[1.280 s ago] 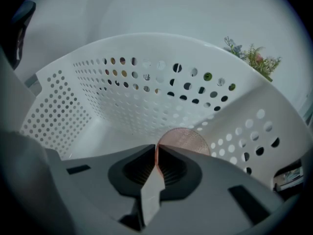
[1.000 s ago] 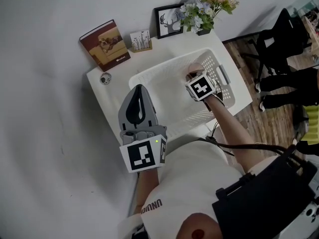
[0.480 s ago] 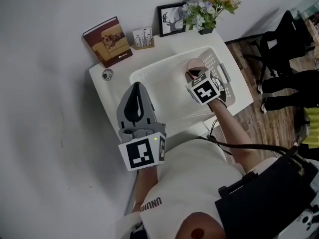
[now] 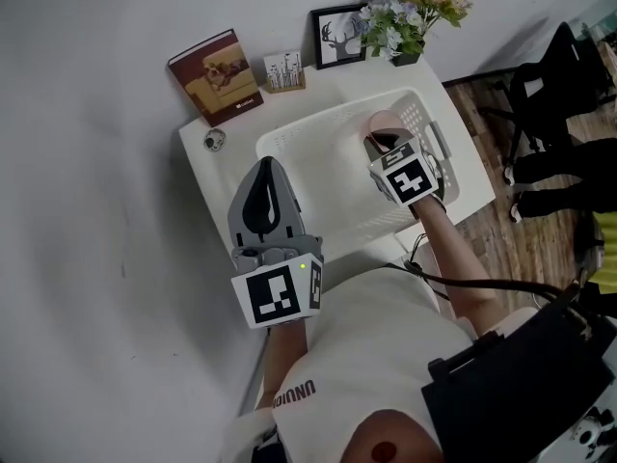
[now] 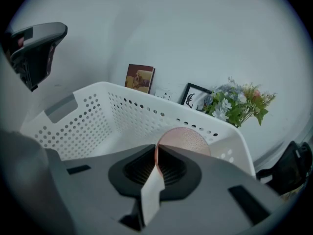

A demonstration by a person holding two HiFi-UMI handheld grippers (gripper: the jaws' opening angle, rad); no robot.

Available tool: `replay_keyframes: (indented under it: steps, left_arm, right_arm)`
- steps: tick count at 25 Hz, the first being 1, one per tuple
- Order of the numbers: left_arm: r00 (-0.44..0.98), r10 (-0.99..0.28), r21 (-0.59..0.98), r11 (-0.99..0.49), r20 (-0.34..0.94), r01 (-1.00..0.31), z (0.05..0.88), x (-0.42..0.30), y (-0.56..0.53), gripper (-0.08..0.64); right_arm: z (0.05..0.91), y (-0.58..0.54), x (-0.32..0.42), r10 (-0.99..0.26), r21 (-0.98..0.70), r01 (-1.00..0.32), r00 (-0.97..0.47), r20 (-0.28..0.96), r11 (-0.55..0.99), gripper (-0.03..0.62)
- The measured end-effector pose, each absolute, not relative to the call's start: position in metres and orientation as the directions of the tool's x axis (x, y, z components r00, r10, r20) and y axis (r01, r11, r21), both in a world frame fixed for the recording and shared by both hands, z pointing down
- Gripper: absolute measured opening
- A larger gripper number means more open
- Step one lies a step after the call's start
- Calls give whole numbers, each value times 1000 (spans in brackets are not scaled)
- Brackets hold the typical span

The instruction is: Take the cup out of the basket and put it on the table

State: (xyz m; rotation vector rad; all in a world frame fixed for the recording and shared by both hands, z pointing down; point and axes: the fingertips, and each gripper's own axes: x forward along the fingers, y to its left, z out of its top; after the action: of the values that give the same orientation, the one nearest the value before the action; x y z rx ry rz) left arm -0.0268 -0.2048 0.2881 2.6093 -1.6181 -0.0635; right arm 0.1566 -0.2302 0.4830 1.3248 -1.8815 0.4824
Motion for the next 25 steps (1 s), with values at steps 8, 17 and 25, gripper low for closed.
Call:
replay_keyframes:
  steps: [8,17,25]
  left_arm:
    - [429,-903,53,-428,-4,-902,287,-26,-202,11]
    - [413,-911,96,-410,5,-907,288,-19,-199,11]
    - [393,-920,90,-392,-6,-916,286,-24,-198,11]
  right_arm:
    - [462,-228,154,-671,100,-918,-203,713,384,34]
    - [449,-224,154,-703,79,-921,-233,671,381,34]
    - [430,-220,157,-732,77,-923,-246,635,377,34]
